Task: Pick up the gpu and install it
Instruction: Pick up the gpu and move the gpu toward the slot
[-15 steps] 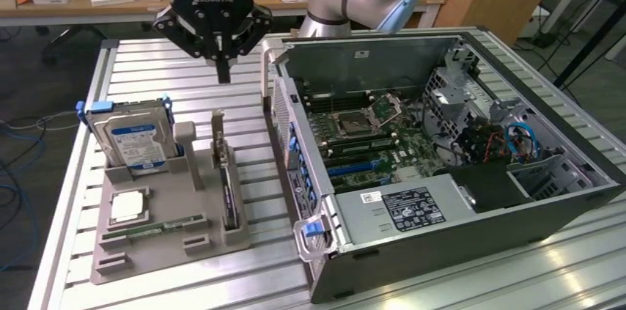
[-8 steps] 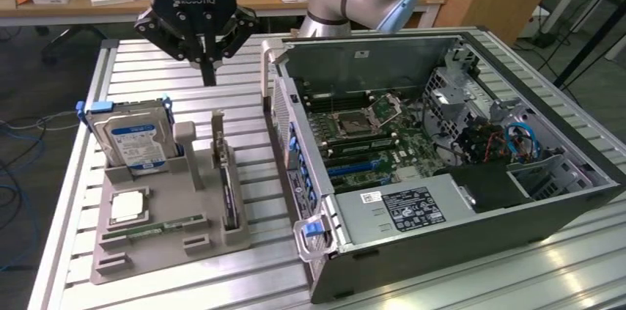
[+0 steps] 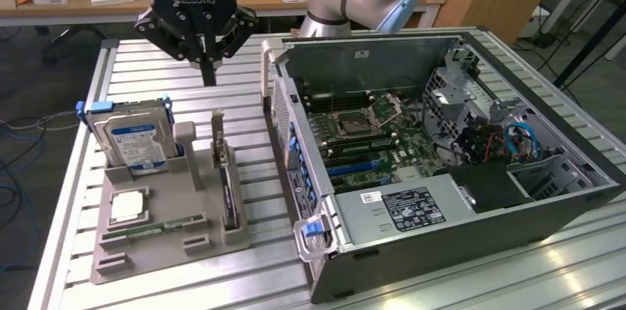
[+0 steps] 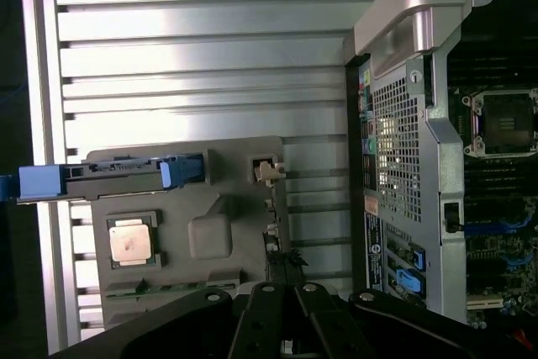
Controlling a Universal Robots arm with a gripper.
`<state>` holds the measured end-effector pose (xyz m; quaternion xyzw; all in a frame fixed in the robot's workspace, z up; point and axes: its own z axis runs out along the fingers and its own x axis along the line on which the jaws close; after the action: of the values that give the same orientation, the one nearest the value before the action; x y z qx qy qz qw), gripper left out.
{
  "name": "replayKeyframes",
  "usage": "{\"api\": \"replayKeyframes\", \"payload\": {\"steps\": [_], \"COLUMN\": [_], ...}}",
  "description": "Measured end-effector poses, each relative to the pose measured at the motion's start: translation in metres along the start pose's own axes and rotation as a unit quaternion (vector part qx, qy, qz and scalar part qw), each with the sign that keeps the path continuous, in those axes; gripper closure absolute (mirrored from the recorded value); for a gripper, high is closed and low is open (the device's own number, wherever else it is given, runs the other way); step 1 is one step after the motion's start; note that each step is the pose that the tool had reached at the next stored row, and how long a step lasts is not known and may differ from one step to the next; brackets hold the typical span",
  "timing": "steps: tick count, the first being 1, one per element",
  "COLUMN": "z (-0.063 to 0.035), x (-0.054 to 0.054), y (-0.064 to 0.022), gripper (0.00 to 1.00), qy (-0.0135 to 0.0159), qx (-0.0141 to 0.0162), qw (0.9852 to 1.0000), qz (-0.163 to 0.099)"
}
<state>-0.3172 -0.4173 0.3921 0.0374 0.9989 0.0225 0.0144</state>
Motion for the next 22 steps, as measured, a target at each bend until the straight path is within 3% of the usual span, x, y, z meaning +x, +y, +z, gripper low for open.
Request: {"api": "replayKeyframes", "payload": {"steps": [8, 10, 13, 16, 17, 22], "z": [0.0, 0.0, 0.0, 0.0, 0.0, 0.0], "x": [0.0, 0.0, 0.0, 0.0, 0.0, 0.0], "y": [0.0, 0.0, 0.0, 0.0, 0.0, 0.0], "gripper": [0.89, 0.83, 0.65, 0.59, 0.53, 0.53], "qy": [0.0, 0.0, 0.0, 0.0, 0.0, 0.0], "qx": [-0.0001, -0.0001, -0.0001, -0.0001, -0.0001, -0.0002], "qw": [1.0, 1.0, 1.0, 1.0, 1.0, 1.0], "qz": [0.0, 0.0, 0.0, 0.0, 0.0, 0.0]}}
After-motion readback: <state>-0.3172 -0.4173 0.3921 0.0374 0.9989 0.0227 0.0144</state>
